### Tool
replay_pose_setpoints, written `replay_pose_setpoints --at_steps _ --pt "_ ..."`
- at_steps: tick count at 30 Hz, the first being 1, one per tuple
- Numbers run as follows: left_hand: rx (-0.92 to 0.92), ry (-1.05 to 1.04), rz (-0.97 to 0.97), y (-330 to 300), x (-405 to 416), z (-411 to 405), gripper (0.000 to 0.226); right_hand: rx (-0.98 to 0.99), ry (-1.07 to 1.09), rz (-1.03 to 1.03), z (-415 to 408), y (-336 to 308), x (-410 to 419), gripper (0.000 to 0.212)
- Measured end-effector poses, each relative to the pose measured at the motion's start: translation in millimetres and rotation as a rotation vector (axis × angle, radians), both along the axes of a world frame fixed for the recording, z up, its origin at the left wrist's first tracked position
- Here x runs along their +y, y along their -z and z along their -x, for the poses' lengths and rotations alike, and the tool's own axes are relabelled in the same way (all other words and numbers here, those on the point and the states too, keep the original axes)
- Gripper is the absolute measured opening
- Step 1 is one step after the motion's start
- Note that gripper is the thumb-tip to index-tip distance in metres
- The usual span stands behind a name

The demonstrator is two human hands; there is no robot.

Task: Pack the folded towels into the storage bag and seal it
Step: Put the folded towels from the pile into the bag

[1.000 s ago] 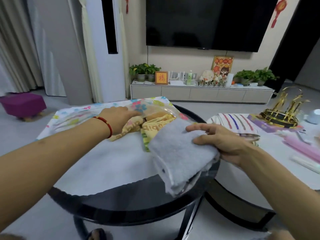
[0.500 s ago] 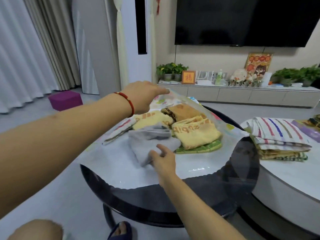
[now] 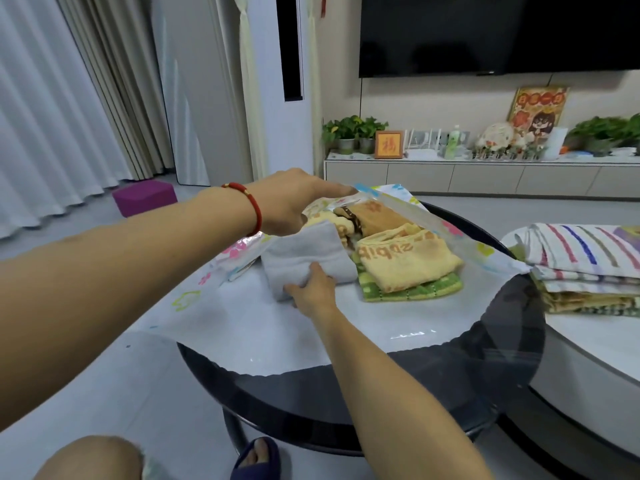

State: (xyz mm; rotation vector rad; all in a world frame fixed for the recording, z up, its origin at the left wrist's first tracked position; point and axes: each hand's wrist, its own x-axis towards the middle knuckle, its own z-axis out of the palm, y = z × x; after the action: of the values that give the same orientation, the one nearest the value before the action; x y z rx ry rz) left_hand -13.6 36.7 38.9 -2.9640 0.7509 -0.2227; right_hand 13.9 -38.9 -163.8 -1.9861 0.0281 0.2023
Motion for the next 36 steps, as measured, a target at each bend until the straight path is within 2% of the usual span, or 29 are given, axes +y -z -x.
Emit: replay_pose_setpoints --at_steps 2,4,9,12,14,17,19,21,24,26,29,31,36 --pt "-0.006 0.017 -0.015 0.4 0.1 1.8 0.085 0.021 -0.091 -0.004 -0.3 -1.3 -14.5 0.079" --pt "-0.031 0.047 -0.029 2.4 -1.1 2.5 0.083 0.001 -0.166 0.021 10.3 0.7 -34.0 0.076" --pt "-0.155 0.136 -0.089 16.1 -18.9 -2.6 0.078 -0.213 -0.296 0.078 55.4 -10.8 -114.9 0.031" --pt "-0.23 0.191 -0.12 21.8 -45.6 -10.7 0.071 -0.35 -0.333 0.095 75.1 -37.9 -188.3 0.017" --pt "-0.26 0.226 -0.13 24.1 -67.2 -17.5 0.07 -0.449 -0.22 0.072 80.0 -53.5 -245.3 0.016" --pt "-0.276 0.298 -0.132 29.7 -99.1 -29.2 0.071 -0.634 0.135 0.08 67.2 -58.3 -330.1 0.024" --pt "-0.244 0.321 -0.093 34.8 -116.2 -36.5 0.074 -0.691 0.423 0.263 44.4 -49.8 -376.7 0.025" --pt "-0.211 0.328 -0.065 40.7 -129.3 -43.2 0.075 -0.638 0.606 0.576 14.8 -38.7 -417.8 0.024" --pt "-0.187 0.336 -0.05 47.4 -140.7 -51.6 0.074 -0.429 0.588 0.91 -29.7 -26.1 -468.2 0.03" --pt "-0.175 0.334 -0.036 48.8 -143.2 -54.6 0.071 -0.304 0.593 0.941 -57.5 -21.5 -493.9 0.037" --pt "-0.173 0.332 0.001 48.6 -146.3 -55.7 0.067 -0.126 0.693 0.779 -90.1 -17.8 -516.5 0.052" --pt "-0.178 0.331 0.02 49.1 -147.9 -56.1 0.066 -0.036 0.73 0.747 -103.3 -12.5 -525.0 0.058" --pt "-0.166 0.308 0.043 47.9 -149.8 -55.9 0.065 -0.07 0.598 1.006 -115.5 -15.2 -536.6 0.039"
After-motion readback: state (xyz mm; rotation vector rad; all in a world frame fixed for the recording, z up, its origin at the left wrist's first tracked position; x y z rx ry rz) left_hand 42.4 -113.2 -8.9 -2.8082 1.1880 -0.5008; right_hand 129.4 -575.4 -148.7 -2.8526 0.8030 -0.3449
